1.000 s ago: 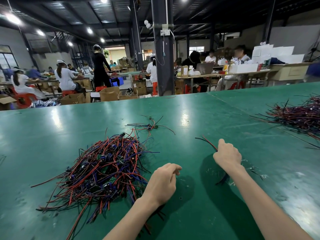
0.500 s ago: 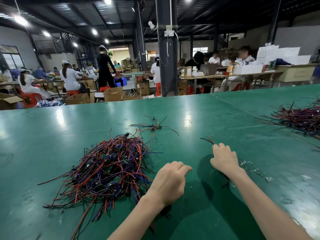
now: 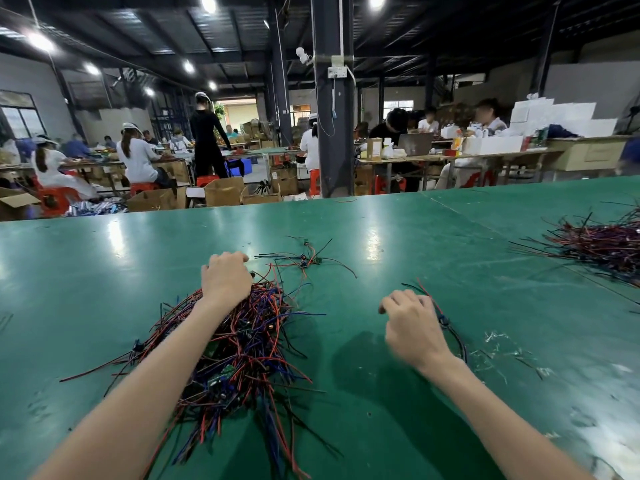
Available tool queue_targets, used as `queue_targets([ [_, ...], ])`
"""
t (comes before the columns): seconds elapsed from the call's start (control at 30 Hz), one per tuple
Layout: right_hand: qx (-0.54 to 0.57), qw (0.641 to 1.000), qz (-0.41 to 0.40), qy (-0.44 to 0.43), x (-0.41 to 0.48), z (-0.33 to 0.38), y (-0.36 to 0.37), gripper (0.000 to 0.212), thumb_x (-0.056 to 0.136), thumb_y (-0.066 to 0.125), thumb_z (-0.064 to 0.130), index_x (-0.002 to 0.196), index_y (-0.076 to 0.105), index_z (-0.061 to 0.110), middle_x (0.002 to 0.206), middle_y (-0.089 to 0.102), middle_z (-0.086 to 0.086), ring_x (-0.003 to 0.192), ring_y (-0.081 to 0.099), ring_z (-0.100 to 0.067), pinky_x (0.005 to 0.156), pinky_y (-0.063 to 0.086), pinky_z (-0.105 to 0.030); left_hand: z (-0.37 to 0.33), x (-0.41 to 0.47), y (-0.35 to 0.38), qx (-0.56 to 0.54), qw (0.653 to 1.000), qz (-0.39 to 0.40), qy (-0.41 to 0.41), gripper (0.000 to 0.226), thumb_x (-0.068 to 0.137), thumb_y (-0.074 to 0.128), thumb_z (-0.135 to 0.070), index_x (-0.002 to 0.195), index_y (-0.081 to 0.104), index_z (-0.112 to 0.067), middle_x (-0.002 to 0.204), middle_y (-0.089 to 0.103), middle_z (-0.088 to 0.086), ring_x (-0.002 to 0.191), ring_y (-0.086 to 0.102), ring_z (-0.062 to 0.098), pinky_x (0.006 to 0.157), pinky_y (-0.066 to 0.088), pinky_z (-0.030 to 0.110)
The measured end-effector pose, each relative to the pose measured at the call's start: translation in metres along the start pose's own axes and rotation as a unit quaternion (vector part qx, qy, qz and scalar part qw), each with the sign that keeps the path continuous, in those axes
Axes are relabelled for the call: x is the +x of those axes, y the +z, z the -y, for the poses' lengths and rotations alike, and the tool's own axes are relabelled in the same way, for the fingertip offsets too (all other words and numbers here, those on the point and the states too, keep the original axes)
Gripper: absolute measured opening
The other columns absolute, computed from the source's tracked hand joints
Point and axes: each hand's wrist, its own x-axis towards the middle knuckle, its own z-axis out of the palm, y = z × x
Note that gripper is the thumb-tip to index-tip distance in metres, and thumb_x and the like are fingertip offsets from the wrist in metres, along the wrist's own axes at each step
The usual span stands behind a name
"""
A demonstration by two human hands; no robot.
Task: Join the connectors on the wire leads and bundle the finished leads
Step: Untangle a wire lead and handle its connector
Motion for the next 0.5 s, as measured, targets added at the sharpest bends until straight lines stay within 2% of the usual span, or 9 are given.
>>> queue_targets([
  [0.13, 0.017, 0.994, 0.026, -0.105, -0.005, 0.018, 0.01, 0.03, 0.082, 0.044, 0.008, 0.101, 0.065, 0.017, 0.099, 0.064, 0.001, 0.099, 0.054, -0.022, 0.092, 0.033, -0.033, 0.007, 0.028, 0.02, 0.103, 0.99, 0.09, 0.02, 0.039, 0.098, 0.04, -0.021, 0.137, 0.046, -0.021, 0.131, 0.056, 0.007, 0.124, 0.045, 0.028, 0.104, 0.03, 0.043],
  [0.23, 0.0, 0.994, 0.045, -0.104, -0.006, 0.021, 0.013, 0.03, 0.086, 0.04, 0.013, 0.106, 0.061, 0.02, 0.103, 0.06, 0.004, 0.103, 0.05, -0.02, 0.093, 0.03, -0.031, 0.009, 0.037, 0.029, 0.148, 0.982, 0.119, 0.007, 0.03, 0.096, 0.043, -0.023, 0.122, 0.058, -0.02, 0.119, 0.063, 0.004, 0.116, 0.051, 0.027, 0.102, 0.028, 0.043],
  [0.33, -0.025, 0.997, 0.053, -0.042, -0.004, 0.015, 0.011, 0.026, 0.087, 0.04, 0.015, 0.104, 0.059, 0.02, 0.105, 0.059, 0.002, 0.104, 0.05, -0.022, 0.087, 0.031, -0.034, 0.005, 0.037, 0.031, 0.154, 0.984, 0.081, 0.02, 0.022, 0.094, 0.05, -0.023, 0.106, 0.069, -0.021, 0.105, 0.068, 0.0, 0.104, 0.057, 0.024, 0.096, 0.029, 0.039],
  [0.43, -0.064, 0.995, 0.053, 0.057, -0.002, 0.007, 0.008, 0.017, 0.09, 0.041, 0.02, 0.1, 0.055, 0.02, 0.107, 0.058, 0.001, 0.104, 0.051, -0.022, 0.083, 0.035, -0.034, -0.001, 0.037, 0.023, 0.138, 0.989, 0.021, 0.046, 0.022, 0.095, 0.051, -0.026, 0.102, 0.07, -0.019, 0.1, 0.069, 0.002, 0.1, 0.058, 0.024, 0.091, 0.032, 0.036],
  [0.5, -0.093, 0.988, 0.051, 0.116, -0.001, 0.004, 0.006, 0.015, 0.089, 0.043, 0.022, 0.099, 0.054, 0.021, 0.108, 0.058, 0.001, 0.106, 0.05, -0.022, 0.082, 0.035, -0.035, -0.006, 0.036, 0.012, 0.083, 0.995, -0.013, 0.053, 0.023, 0.096, 0.05, -0.024, 0.102, 0.069, -0.013, 0.1, 0.069, 0.007, 0.097, 0.059, 0.027, 0.087, 0.036, 0.035],
])
